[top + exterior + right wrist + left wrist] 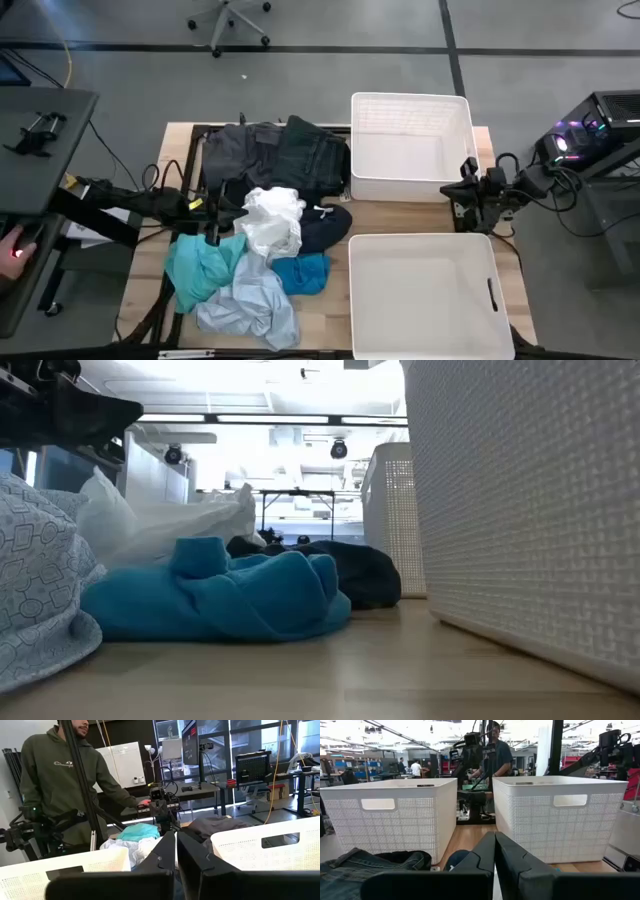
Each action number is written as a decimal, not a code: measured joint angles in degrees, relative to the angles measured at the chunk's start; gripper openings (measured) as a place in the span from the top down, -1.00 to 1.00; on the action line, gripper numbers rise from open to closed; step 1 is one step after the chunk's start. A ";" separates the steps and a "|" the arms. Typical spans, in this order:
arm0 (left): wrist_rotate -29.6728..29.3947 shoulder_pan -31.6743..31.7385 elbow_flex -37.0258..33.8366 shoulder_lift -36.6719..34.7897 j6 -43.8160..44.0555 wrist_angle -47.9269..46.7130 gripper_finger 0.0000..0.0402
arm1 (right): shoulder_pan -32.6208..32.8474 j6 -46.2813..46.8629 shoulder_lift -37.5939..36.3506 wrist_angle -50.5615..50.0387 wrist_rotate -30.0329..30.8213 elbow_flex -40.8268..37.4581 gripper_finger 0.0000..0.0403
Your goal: Sort clothes
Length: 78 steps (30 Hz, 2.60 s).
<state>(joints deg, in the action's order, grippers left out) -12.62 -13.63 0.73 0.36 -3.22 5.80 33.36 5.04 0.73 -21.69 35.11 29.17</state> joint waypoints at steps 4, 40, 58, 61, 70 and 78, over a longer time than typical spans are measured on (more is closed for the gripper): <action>-0.01 -0.01 -0.01 -0.01 0.00 -0.02 1.00 | 0.00 0.01 0.01 0.00 0.01 0.02 0.98; 0.00 -0.02 0.00 0.00 0.00 -0.02 1.00 | 0.00 0.00 0.00 0.00 0.00 0.02 0.98; 0.02 -0.02 0.02 0.00 6.22 15.89 1.00 | 0.00 0.02 0.01 -0.01 0.02 0.01 0.98; -0.90 -0.02 1.84 0.51 12.23 16.37 1.00 | 0.00 0.01 0.01 0.00 0.01 0.01 0.98; -21.90 0.02 19.58 17.71 9.51 2.02 1.00 | 0.00 0.01 0.00 -0.01 0.01 0.01 0.98; -38.05 3.85 39.46 39.12 11.50 -5.34 1.00 | 0.00 0.02 0.00 -0.01 0.01 0.01 0.98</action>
<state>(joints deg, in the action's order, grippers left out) -50.68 -9.77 40.19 39.48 8.28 0.46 33.36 5.06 0.73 -21.70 35.12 29.18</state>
